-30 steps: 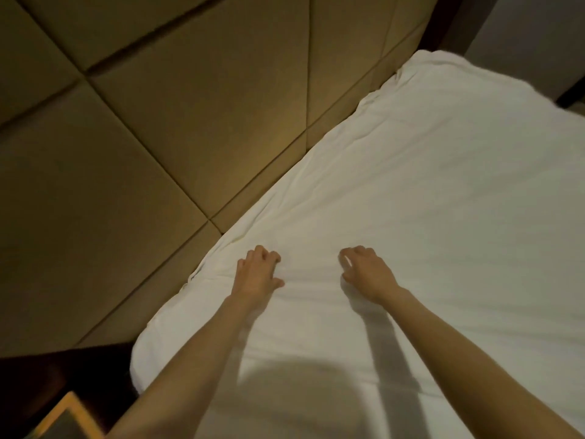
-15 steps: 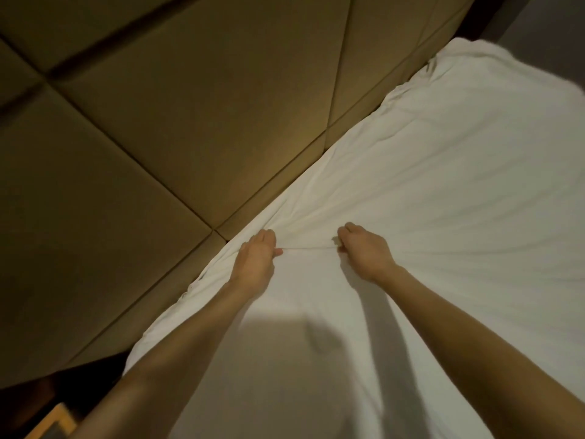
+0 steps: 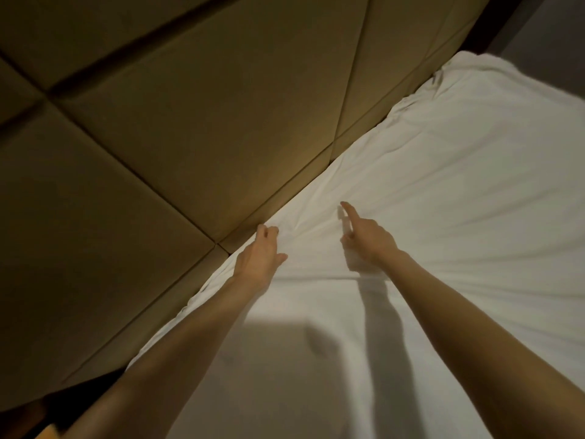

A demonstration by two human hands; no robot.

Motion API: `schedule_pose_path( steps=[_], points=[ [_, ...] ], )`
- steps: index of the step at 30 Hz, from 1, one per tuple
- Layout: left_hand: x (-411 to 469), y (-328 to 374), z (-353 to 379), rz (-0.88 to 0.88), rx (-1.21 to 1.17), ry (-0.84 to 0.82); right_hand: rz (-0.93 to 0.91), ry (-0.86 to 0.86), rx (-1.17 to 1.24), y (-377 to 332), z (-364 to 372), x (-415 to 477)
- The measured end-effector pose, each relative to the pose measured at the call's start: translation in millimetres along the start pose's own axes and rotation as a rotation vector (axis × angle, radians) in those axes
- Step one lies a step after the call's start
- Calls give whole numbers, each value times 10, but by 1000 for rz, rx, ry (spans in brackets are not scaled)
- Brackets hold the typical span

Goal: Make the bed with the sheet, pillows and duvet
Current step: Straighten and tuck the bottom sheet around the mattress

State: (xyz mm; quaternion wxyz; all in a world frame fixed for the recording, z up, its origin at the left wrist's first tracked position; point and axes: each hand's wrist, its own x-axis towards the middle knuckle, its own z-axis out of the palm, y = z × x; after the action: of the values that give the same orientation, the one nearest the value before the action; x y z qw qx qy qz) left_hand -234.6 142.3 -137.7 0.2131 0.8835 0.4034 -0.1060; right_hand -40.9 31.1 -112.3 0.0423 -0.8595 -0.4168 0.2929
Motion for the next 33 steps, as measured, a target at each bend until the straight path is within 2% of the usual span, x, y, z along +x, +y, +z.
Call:
schedule_pose_path(
  steps=[3, 8, 11, 14, 18, 20, 22, 24, 26, 28, 31, 33],
  points=[
    [58, 44, -21, 33, 160, -76, 17, -39, -123, -28, -21, 67],
    [55, -13, 4, 109, 251, 33, 30, -45, -49, -91, 29, 215],
    [20, -89, 29, 101, 184, 80, 29, 68, 67, -145, 14, 303],
    [-2, -86, -7, 52, -12, 159, 6, 165, 255, -201, -34, 441],
    [-19, -59, -53, -8, -209, 237, -25, 274, 384, -355, -202, 583],
    [-8, -70, -27, -21, -262, 274, -52, 328, 416, -470, -270, 636],
    [-24, -98, 71, -29, -297, 227, -64, 365, 452, -587, -314, 692],
    [-73, -155, 215, 50, -280, 312, -64, 379, 482, -662, -335, 747],
    [-118, -247, 414, 339, -83, 442, -61, 375, 507, -671, -331, 780],
    [-132, -331, 534, 480, 16, 446, -66, 345, 509, -629, -271, 774],
    [-155, -382, 565, 475, 77, 423, -117, 211, 407, -535, -36, 736],
    [-180, -397, 560, 387, 86, 373, -222, 48, 139, -486, 161, 741]
  ],
)
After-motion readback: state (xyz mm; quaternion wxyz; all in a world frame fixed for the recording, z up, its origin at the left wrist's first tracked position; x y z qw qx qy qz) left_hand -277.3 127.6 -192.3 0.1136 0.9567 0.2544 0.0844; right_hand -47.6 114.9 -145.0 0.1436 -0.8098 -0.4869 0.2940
